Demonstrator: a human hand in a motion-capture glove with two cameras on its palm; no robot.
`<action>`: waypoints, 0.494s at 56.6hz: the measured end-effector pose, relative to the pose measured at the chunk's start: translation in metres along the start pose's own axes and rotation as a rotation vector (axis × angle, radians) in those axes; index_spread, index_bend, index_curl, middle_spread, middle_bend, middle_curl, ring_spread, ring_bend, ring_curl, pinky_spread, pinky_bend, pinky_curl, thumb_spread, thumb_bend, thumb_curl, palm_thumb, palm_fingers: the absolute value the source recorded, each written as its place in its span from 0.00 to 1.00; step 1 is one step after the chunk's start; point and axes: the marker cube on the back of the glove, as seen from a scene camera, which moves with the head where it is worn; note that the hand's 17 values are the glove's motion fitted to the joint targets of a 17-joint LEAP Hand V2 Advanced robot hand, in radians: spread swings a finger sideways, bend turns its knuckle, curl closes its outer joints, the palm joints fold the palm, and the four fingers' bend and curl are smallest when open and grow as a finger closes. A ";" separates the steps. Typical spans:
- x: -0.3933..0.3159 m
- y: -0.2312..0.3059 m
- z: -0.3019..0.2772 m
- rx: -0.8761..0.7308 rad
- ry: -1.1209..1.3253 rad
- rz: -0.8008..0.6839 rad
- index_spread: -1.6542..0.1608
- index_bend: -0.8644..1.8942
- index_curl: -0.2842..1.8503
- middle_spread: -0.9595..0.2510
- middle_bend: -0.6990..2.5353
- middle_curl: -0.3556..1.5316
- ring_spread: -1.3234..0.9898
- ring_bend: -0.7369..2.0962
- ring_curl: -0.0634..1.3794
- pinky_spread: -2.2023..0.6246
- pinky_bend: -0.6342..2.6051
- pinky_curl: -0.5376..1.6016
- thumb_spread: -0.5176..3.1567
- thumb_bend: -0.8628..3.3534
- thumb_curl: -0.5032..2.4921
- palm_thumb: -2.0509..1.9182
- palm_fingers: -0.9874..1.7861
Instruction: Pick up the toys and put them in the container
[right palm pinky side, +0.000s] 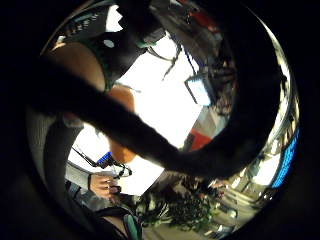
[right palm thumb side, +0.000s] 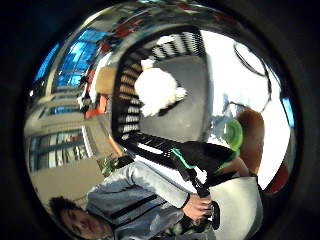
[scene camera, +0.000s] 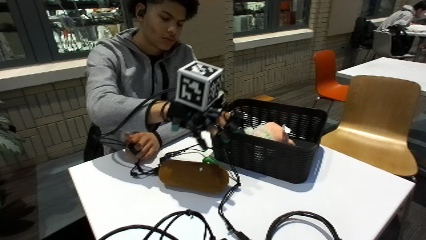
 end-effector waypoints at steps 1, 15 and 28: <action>0.010 0.001 0.004 -0.017 -0.015 0.016 0.77 0.32 0.26 0.86 0.24 0.38 0.57 0.34 0.30 0.80 0.56 0.42 0.46 0.20 0.33 0.54 0.22; 0.023 0.038 0.116 -0.137 -0.073 0.221 0.77 0.31 0.20 0.87 0.25 0.34 0.58 0.37 0.32 0.80 0.59 0.42 0.47 0.20 0.31 0.56 0.25; 0.012 0.030 0.146 -0.096 0.034 0.297 0.77 0.29 0.15 0.88 0.26 0.32 0.57 0.47 0.37 0.79 0.66 0.45 0.46 0.20 0.30 0.55 0.28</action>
